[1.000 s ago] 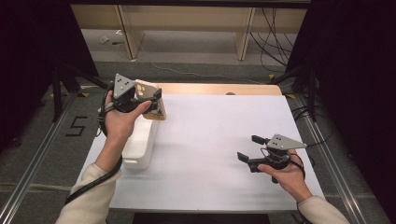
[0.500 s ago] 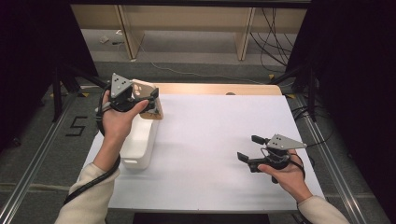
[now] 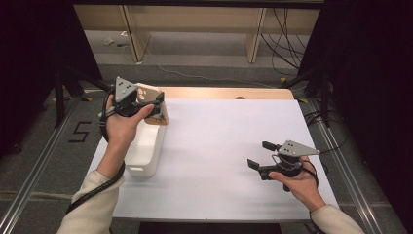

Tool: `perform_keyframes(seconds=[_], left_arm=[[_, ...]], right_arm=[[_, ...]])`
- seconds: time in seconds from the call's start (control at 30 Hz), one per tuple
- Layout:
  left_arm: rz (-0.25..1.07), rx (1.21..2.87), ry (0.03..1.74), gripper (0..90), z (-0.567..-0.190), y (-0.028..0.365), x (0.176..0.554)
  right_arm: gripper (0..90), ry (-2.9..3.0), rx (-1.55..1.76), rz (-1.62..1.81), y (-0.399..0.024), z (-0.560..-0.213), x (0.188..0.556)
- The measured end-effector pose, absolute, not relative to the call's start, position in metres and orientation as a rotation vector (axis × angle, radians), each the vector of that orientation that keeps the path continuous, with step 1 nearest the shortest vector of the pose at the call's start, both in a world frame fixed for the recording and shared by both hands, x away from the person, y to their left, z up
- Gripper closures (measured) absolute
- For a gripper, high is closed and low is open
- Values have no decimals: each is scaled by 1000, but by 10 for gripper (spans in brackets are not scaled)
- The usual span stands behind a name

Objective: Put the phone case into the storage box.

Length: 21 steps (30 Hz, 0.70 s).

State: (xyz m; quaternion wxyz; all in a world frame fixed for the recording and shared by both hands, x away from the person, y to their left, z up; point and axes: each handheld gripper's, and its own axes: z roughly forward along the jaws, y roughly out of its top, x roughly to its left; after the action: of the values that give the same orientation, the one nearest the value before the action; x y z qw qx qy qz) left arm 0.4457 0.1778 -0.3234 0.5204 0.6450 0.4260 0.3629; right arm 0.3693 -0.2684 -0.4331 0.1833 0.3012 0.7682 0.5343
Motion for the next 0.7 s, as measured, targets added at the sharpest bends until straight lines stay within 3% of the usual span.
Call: perform_keyframes(seconds=[0.7], left_arm=[[880,1541,1040,109,-325,184,448]], right_arm=[[122,2161,857,1511,-269,-433,370]])
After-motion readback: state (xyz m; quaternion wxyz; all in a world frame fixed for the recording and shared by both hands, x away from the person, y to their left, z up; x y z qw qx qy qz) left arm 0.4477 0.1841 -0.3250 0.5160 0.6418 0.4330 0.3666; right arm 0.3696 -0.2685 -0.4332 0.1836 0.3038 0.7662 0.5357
